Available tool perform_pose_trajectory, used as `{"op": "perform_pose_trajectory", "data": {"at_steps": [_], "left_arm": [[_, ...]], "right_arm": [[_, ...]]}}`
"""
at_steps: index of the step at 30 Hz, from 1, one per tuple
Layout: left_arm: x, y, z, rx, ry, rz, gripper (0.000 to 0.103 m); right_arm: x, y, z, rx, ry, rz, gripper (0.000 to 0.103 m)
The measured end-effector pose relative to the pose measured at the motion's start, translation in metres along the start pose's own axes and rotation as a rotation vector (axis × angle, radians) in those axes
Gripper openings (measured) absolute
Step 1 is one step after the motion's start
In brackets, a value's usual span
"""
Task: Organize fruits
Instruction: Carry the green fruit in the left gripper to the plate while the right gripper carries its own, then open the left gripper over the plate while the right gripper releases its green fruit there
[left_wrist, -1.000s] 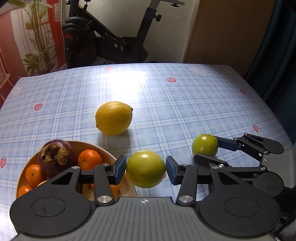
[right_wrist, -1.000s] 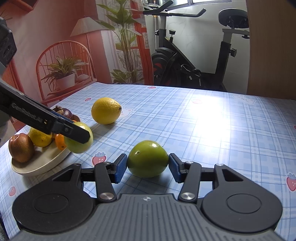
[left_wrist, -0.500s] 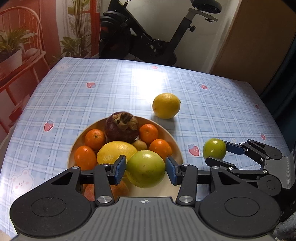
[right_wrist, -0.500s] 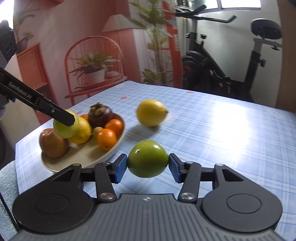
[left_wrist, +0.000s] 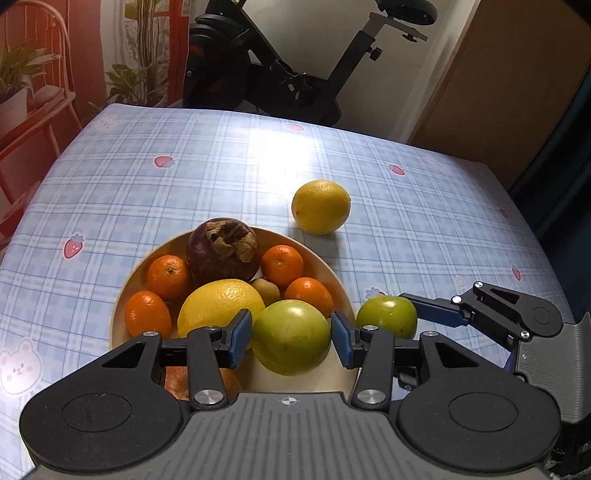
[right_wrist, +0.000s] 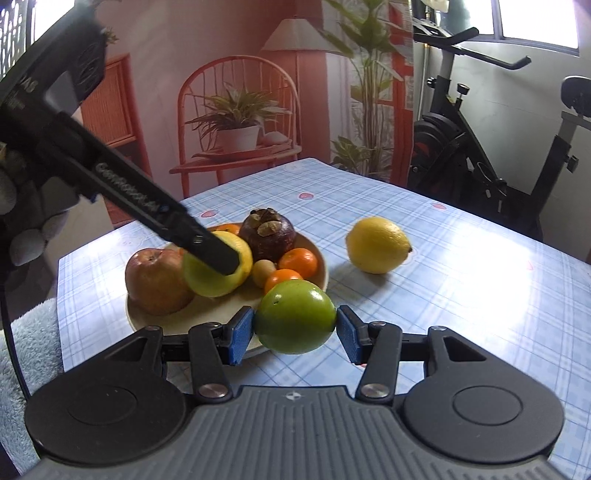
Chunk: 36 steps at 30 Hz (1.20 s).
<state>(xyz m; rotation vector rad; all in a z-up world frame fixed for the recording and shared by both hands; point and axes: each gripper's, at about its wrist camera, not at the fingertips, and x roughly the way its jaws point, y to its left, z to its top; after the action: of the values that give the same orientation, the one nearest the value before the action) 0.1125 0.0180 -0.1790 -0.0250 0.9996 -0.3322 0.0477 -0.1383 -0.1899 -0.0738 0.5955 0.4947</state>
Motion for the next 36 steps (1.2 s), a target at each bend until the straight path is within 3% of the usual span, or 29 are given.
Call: {"op": "perform_pose_trajectory", "data": {"at_steps": [21,36], "left_arm": [[0.019,0.001,0.021,-0.006,0.009,-0.031,0.050],[0.022,0.004,0.026,-0.016,0.024,-0.053,0.050]], "right_arm": [[0.010,0.027,-0.002,-0.035,0.031,0.064,0.052],[0.015,0.028,-0.001,-0.035,0.048,0.062,0.052]]}}
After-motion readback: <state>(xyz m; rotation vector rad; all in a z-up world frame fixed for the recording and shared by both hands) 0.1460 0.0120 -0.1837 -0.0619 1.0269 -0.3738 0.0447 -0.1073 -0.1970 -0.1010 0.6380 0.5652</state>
